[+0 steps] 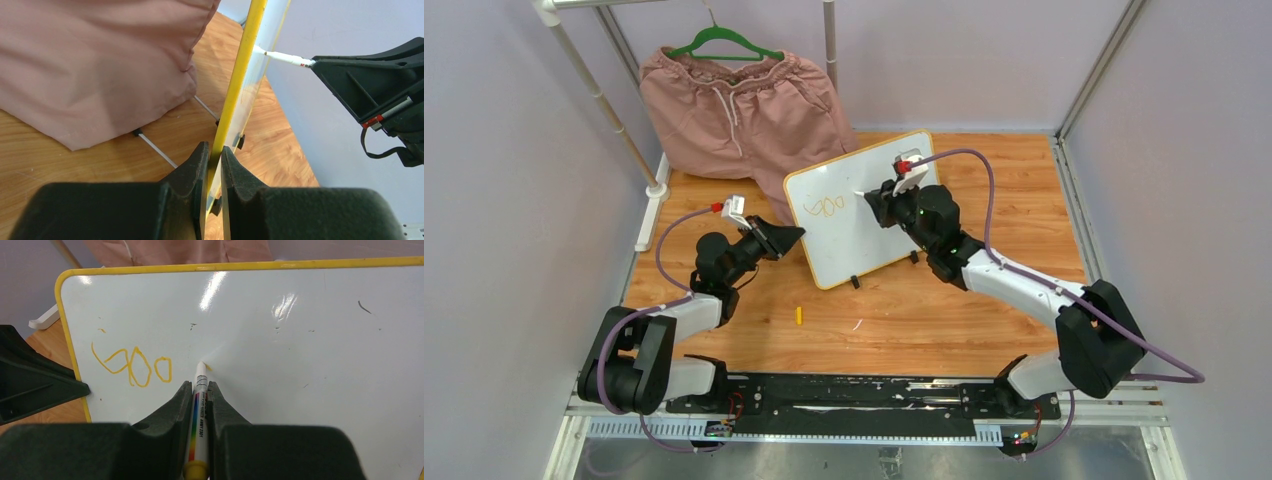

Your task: Write a sentence on the whiteboard

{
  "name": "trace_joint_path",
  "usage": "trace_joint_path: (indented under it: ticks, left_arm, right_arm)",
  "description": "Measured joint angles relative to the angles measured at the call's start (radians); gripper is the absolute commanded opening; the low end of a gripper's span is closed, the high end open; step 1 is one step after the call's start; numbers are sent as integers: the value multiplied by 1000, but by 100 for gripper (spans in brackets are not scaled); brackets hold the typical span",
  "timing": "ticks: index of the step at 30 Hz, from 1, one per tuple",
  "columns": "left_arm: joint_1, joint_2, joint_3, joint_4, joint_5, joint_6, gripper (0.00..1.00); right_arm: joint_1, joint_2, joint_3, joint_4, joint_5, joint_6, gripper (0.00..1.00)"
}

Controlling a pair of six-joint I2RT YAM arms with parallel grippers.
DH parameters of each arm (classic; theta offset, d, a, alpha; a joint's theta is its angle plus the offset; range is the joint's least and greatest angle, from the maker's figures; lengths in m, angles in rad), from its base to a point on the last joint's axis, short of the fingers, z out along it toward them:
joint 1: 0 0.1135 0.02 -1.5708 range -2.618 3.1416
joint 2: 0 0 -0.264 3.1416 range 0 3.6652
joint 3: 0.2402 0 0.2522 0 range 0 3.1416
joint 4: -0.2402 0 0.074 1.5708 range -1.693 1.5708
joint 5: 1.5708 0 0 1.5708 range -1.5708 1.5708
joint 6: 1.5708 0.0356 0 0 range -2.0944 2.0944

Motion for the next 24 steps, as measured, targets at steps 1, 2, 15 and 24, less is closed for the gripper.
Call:
trace_joint_path:
  ticks: [1, 2, 15, 24]
  left_arm:
    - [0, 0, 0, 0, 0, 0, 0]
    - [0, 0, 0, 0, 0, 0, 0]
    - [0, 0, 0, 0, 1, 0, 0]
    - [0, 0, 0, 0, 1, 0, 0]
  right_arm:
    - [0, 1, 1, 1, -3, 0, 0]
    - [0, 2, 1, 2, -5, 0, 0]
    - [21, 5, 2, 6, -52, 0, 0]
    - [21, -7, -14, -26, -50, -1, 0]
